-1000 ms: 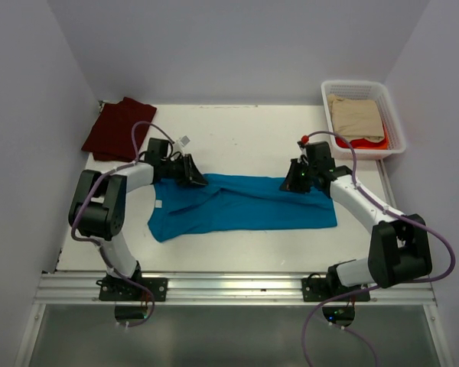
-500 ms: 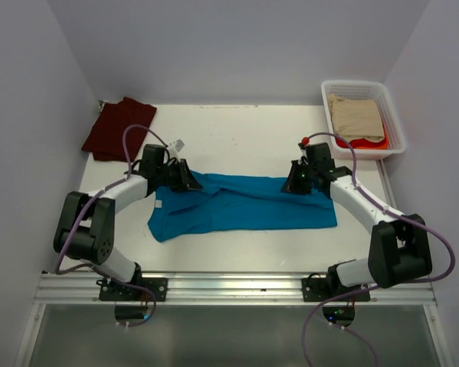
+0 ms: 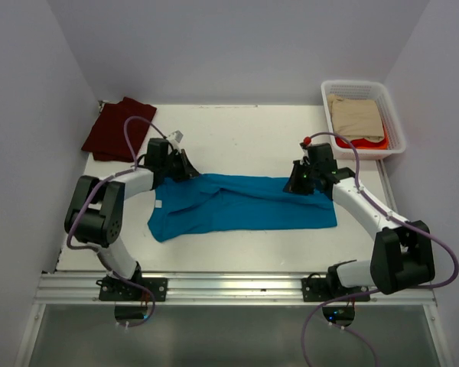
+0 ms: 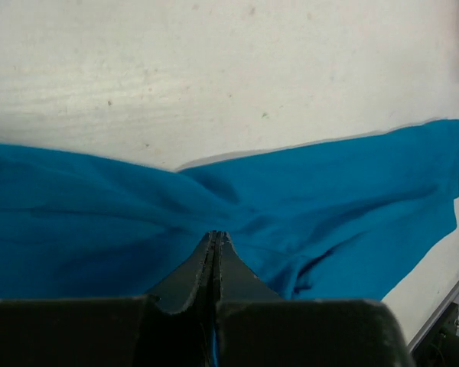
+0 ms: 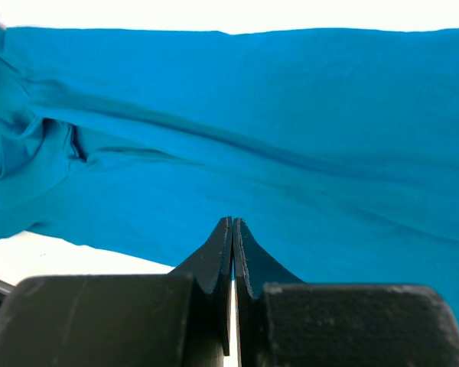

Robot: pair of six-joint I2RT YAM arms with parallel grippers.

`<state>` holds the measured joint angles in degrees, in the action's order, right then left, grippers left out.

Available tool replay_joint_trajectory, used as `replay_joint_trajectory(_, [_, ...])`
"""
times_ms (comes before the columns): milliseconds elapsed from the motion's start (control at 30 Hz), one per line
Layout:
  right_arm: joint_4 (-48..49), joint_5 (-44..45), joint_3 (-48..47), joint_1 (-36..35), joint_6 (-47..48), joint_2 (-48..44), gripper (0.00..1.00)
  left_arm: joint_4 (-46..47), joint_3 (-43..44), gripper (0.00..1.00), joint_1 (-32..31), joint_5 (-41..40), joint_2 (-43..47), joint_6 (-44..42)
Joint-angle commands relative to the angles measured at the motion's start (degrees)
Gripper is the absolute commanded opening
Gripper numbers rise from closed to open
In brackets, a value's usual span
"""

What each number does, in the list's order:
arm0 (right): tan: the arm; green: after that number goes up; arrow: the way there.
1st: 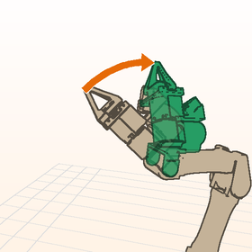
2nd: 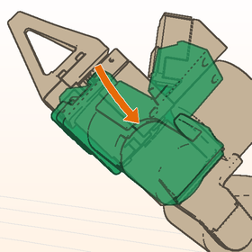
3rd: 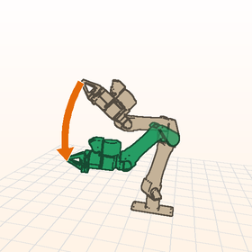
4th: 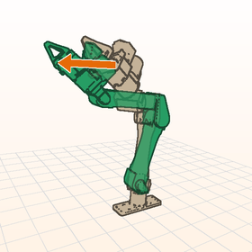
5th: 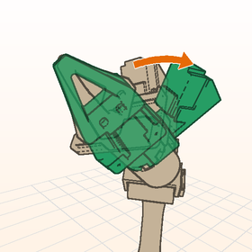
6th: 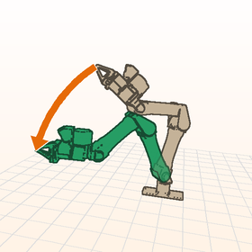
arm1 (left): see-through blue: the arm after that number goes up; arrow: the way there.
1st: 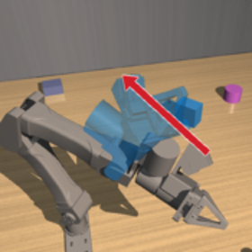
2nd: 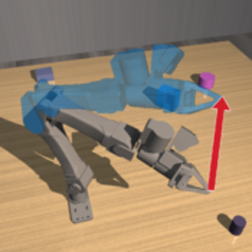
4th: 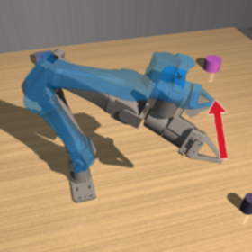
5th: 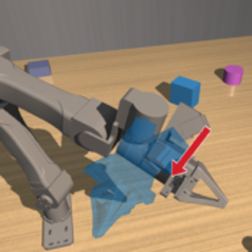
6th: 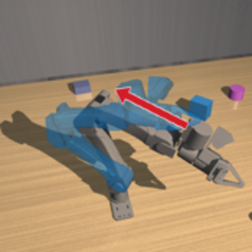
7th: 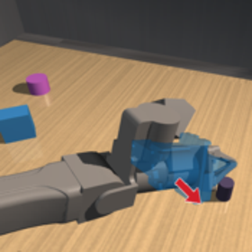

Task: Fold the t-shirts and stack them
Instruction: Fold the tshirt

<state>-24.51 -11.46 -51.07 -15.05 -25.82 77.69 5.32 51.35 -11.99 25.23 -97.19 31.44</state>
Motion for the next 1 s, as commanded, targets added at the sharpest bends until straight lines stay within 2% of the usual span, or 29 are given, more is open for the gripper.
replay_joint_trajectory(0, [-1.41, 1.09, -0.26, 0.02, 1.13, -2.37, 0.00, 3.55, 0.85, 0.00, 0.04, 2.10, -4.05, 1.08])
replay_joint_trajectory(200, [-1.33, 1.27, 0.09, 0.02, 1.30, -2.46, 0.00, 5.05, -0.20, 0.00, -0.14, 4.73, -5.21, 1.78])
replay_joint_trajectory(567, [-0.89, 1.44, 0.00, 0.11, 1.04, -1.93, 0.00, -1.72, -5.47, 0.00, -2.69, 5.44, 1.56, 0.99])
replay_joint_trajectory(967, [-0.89, 2.15, 0.62, 0.02, 1.39, -1.67, 0.00, 3.29, -15.31, 0.00, -4.70, 6.94, 2.34, 3.71])
